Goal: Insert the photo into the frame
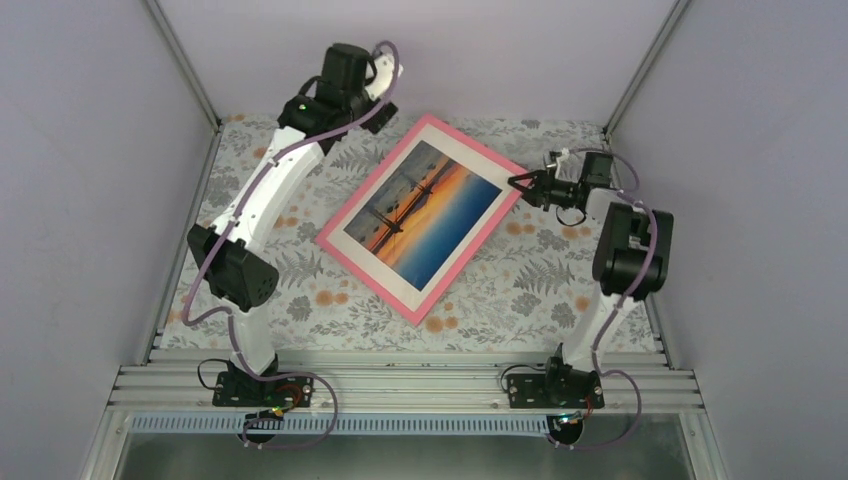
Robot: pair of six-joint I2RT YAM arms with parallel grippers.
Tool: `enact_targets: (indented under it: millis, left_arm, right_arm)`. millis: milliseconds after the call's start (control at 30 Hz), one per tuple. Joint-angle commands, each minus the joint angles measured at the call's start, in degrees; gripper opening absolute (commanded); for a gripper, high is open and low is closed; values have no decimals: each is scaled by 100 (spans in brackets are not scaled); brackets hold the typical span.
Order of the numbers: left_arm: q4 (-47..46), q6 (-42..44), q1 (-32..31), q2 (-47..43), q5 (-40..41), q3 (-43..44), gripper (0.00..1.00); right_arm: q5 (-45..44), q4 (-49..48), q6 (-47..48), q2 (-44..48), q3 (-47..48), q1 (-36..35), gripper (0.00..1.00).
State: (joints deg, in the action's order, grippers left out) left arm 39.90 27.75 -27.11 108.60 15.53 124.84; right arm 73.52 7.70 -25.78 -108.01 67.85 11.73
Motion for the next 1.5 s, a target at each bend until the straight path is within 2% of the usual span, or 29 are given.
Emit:
enact_targets:
  millis: [0, 67, 133, 233, 300, 333, 367, 600, 867, 1100, 1167, 1333, 1467]
  left_arm:
    - [593, -313, 84, 75, -688, -655, 100]
    - [671, -346, 136, 107, -950, -806, 100]
    - [702, -370, 161, 162, -1075, -853, 100]
    - [721, -392, 181, 233, -1160, -775, 100]
    - [721, -399, 180, 265, -1147, -728, 100]
    - [709, -409, 191, 279, -1122, -732, 100]
    - [704, -418, 190, 300, -1091, -728, 100]
    - [633, -487, 237, 471, -849, -638, 100]
    - [668, -551, 330, 631, -1066, -457, 100]
    - [704, -560, 346, 689, -1154, -373, 100]
    - [735, -600, 391, 677, -1200, -464, 100]
    - [789, -634, 577, 720, -1604, -607, 100]
    - [998, -567, 791, 1012, -1958, -619, 100]
  right_arm:
    - [-36, 50, 934, -962, 717, 70, 7]
    - [-61, 26, 873, -1300, 964, 114, 9]
    - [-21, -143, 575, -1609, 1182, 168, 18]
    - [-46, -422, 12, -1824, 1353, 215, 54]
    - [-289, -129, 96, -1800, 1545, 228, 81]
    - [-497, 74, 224, -1753, 1638, 246, 92]
    - [-755, 313, 419, -1707, 1715, 270, 98]
    - [-3078, 1706, 1541, -1671, 2613, 568, 100]
    - [-4761, 1975, 2631, -1301, 2656, 651, 100]
    - [-4798, 2324, 3188, -1057, 2658, 711, 100]
    - [-4527, 2458, 3353, -826, 2541, 763, 100]
    - [-3959, 3194, 4217, -389, 2233, 763, 100]
    - [-3880, 3879, 4879, -188, 1998, 789, 100]
